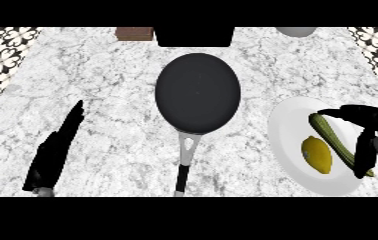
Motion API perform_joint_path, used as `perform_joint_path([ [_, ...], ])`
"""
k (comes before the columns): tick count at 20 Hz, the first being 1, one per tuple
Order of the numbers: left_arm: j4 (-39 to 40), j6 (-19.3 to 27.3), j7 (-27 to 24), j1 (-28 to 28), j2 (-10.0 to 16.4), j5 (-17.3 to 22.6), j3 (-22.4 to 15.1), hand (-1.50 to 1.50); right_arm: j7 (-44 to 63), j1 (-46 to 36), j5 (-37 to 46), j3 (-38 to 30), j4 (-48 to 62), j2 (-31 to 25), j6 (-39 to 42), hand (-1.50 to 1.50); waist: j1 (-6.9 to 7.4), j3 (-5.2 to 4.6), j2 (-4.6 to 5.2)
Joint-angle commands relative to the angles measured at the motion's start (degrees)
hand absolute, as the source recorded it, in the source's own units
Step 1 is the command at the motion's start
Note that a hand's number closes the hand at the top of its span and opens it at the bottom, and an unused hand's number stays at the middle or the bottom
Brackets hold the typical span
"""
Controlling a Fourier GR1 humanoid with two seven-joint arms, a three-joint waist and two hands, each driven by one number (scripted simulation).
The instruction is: Pick the squash from the plate and place it in the pan
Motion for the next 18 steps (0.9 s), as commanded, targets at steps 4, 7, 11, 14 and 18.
perform_joint_path([
  [4,-1.6,-0.3,0.0,1.1,-2.6,-2.8,-0.6,0.00,-7.2,-3.1,6.4,-0.1,8.8,0.5,-2.5,-1.50,0.32,0.01,0.08],
  [7,0.6,-2.2,0.6,-1.2,-2.7,-1.8,2.0,0.00,-0.4,0.9,5.7,-2.6,-0.1,3.1,0.7,-1.50,-0.14,-0.02,-0.04],
  [11,3.3,-2.2,-3.4,-0.4,-3.6,-2.1,2.5,0.00,-8.0,-2.7,10.2,0.0,11.8,5.8,-6.4,-1.50,0.26,0.00,0.09],
  [14,-0.9,-1.8,-2.3,2.0,-3.0,-3.6,2.0,0.00,-6.6,0.1,8.6,-2.2,7.9,8.1,-8.7,1.50,0.16,-0.01,-0.02],
  [18,2.0,-2.4,-0.2,-1.5,-3.9,-3.1,2.6,0.00,-10.2,1.1,8.4,-3.4,10.4,6.7,-8.2,1.50,-0.08,-0.01,0.02],
])
